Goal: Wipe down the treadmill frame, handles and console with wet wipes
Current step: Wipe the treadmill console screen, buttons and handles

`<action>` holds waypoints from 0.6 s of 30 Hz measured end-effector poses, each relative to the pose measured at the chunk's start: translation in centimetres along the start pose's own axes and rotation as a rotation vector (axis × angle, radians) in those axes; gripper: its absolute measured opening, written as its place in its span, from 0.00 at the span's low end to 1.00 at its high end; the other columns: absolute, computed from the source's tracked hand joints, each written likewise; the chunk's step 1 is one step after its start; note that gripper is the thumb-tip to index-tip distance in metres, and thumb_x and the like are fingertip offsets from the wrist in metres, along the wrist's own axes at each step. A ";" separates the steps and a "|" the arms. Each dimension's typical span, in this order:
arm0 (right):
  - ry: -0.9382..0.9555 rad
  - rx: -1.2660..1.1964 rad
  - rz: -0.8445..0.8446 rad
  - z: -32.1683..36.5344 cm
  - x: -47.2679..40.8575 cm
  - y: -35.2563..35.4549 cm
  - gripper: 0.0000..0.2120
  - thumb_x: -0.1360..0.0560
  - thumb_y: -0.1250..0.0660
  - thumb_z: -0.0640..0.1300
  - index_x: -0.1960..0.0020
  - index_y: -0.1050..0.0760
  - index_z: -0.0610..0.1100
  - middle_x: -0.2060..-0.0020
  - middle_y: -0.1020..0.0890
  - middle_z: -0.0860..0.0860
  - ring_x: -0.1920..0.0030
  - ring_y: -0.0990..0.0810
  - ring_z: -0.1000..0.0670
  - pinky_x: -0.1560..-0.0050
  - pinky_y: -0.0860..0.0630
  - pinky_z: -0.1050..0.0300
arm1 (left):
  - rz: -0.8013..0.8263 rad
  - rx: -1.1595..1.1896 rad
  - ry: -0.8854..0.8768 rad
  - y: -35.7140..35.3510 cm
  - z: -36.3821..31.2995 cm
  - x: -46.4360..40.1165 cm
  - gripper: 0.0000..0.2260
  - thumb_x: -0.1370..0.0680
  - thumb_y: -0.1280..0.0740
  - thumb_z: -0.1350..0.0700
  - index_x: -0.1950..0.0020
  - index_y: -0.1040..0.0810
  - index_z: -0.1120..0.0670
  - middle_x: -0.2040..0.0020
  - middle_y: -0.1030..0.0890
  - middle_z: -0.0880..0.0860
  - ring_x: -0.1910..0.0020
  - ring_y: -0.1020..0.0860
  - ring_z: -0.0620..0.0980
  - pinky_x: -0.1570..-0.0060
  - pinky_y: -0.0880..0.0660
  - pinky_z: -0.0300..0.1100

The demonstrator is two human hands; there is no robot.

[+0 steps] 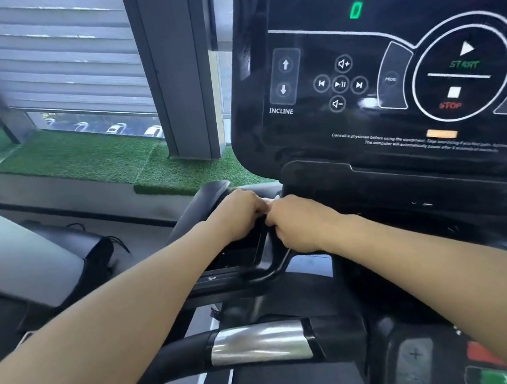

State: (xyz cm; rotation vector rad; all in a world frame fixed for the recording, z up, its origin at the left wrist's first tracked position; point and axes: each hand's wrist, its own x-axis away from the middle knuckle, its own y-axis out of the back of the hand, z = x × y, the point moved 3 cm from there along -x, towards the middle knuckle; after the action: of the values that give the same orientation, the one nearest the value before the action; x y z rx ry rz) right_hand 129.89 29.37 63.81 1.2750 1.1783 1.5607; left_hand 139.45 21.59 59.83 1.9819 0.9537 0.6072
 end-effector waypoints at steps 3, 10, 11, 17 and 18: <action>-0.015 0.009 -0.008 -0.2 1.3 0.3 0.14 0.25 0.42 0.34 0.44 0.23 0.40 0.50 0.23 0.43 0.57 0.24 0.43 0.62 0.29 0.56 | 0.065 0.136 -0.100 -0.6 -0.5 1.2 0.07 0.25 0.38 0.65 0.52 0.20 0.63 0.60 0.24 0.54 0.57 0.31 0.48 0.60 0.36 0.33; -0.062 -0.014 0.004 -0.9 2.3 -0.1 0.13 0.28 0.42 0.34 0.50 0.21 0.40 0.55 0.22 0.43 0.59 0.22 0.41 0.62 0.25 0.56 | 0.002 -0.184 -0.118 -0.8 -1.3 5.2 0.10 0.20 0.39 0.59 0.47 0.18 0.55 0.58 0.25 0.48 0.57 0.29 0.45 0.57 0.36 0.38; -0.064 -0.021 0.002 -1.0 2.3 -0.1 0.13 0.28 0.42 0.34 0.50 0.21 0.41 0.54 0.22 0.43 0.58 0.21 0.41 0.60 0.23 0.55 | 0.028 -0.166 -0.098 -0.9 -1.3 6.0 0.10 0.19 0.39 0.58 0.45 0.19 0.56 0.57 0.23 0.47 0.56 0.28 0.44 0.56 0.35 0.38; -0.056 0.008 0.009 -0.7 2.2 -0.7 0.13 0.31 0.42 0.32 0.55 0.21 0.41 0.57 0.21 0.44 0.60 0.21 0.42 0.66 0.27 0.56 | 0.117 -0.054 -0.009 -1.1 -0.9 8.8 0.12 0.20 0.39 0.59 0.39 0.20 0.54 0.40 0.20 0.53 0.39 0.23 0.51 0.38 0.30 0.41; -0.055 0.010 0.014 -0.6 2.1 -0.8 0.13 0.31 0.41 0.31 0.53 0.21 0.40 0.56 0.20 0.43 0.59 0.20 0.42 0.66 0.27 0.55 | 0.111 -0.038 -0.013 -1.1 -1.0 9.2 0.11 0.20 0.38 0.58 0.41 0.19 0.54 0.41 0.19 0.52 0.40 0.23 0.51 0.40 0.30 0.36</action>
State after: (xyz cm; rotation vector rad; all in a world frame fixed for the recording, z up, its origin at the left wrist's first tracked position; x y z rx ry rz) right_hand 128.88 31.45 63.52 1.3270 1.1461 1.5220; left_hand 143.78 29.84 60.07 2.0127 0.8222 0.6686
